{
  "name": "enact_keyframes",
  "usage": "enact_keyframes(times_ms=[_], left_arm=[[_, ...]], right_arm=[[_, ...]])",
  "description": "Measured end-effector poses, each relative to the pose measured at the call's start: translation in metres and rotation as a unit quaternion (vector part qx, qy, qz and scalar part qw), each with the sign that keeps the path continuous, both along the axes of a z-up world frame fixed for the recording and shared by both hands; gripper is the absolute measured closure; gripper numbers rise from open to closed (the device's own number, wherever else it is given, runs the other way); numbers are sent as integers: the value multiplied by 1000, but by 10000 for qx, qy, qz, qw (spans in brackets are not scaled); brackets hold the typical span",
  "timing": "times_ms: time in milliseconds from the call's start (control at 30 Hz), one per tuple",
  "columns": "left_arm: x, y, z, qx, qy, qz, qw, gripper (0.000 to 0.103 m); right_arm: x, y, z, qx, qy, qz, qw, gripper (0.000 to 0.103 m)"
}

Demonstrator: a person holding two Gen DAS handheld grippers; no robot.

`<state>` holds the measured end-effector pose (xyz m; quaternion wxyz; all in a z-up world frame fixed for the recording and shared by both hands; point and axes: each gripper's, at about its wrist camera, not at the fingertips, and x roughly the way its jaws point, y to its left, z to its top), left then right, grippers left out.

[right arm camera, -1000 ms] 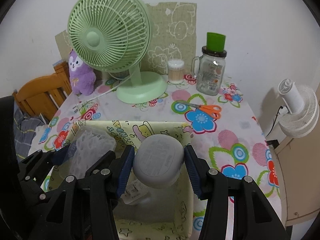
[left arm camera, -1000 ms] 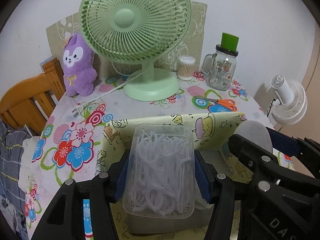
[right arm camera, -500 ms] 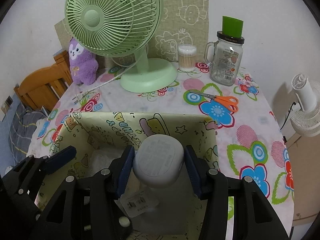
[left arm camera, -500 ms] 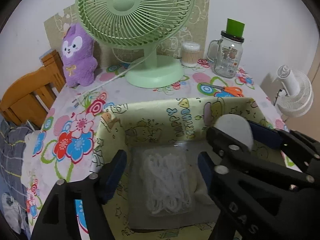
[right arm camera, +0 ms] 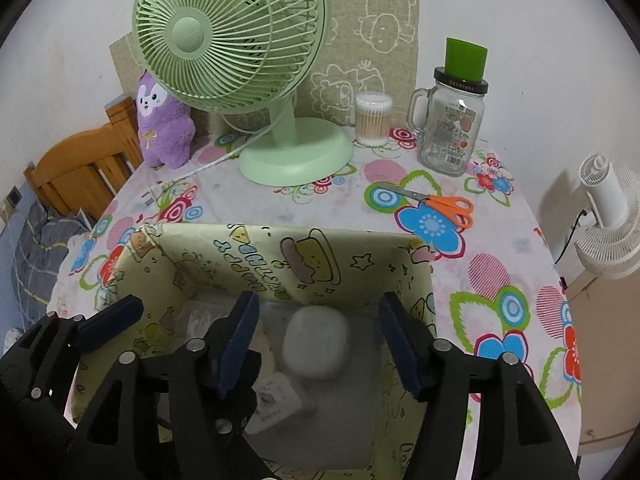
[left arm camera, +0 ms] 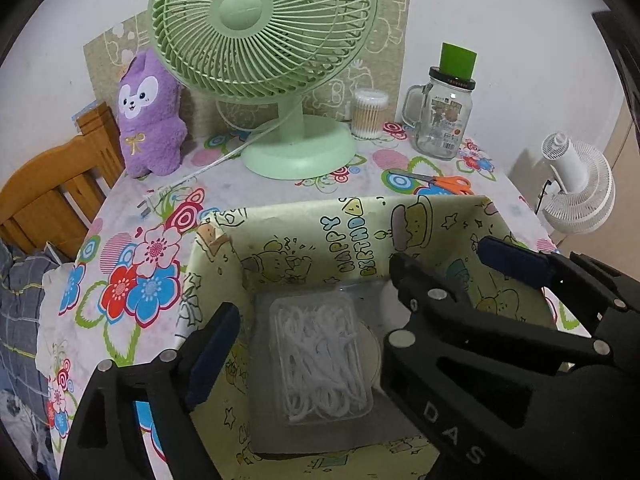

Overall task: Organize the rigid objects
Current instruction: 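Open the left tool releasing the floss box while the right tool drops the puff into the basket, then withdraw both tools from the basket back toward the remaining items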

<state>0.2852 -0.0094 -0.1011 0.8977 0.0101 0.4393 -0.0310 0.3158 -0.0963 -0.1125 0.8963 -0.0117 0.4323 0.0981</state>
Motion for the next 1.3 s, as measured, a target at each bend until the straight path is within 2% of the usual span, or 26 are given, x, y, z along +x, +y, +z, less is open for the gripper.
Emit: enact_keyframes(times_ms=[167, 233, 567, 1300], left_arm=[[-7, 2, 3, -139, 10, 21, 9999, 12], [-12, 1, 6, -84, -23, 28, 10000, 12], [-40, -3, 23, 84, -236, 4, 9997, 7], [-107, -4, 42, 250, -454, -80, 9986, 6]], right_arm=[[-7, 1, 5, 67, 11, 79, 9999, 25], [-13, 2, 9, -62, -91, 23, 9999, 16], [-43, -3, 30, -144, -263, 14, 9996, 11], [-120, -5, 57, -354, -568, 16, 9978, 10]])
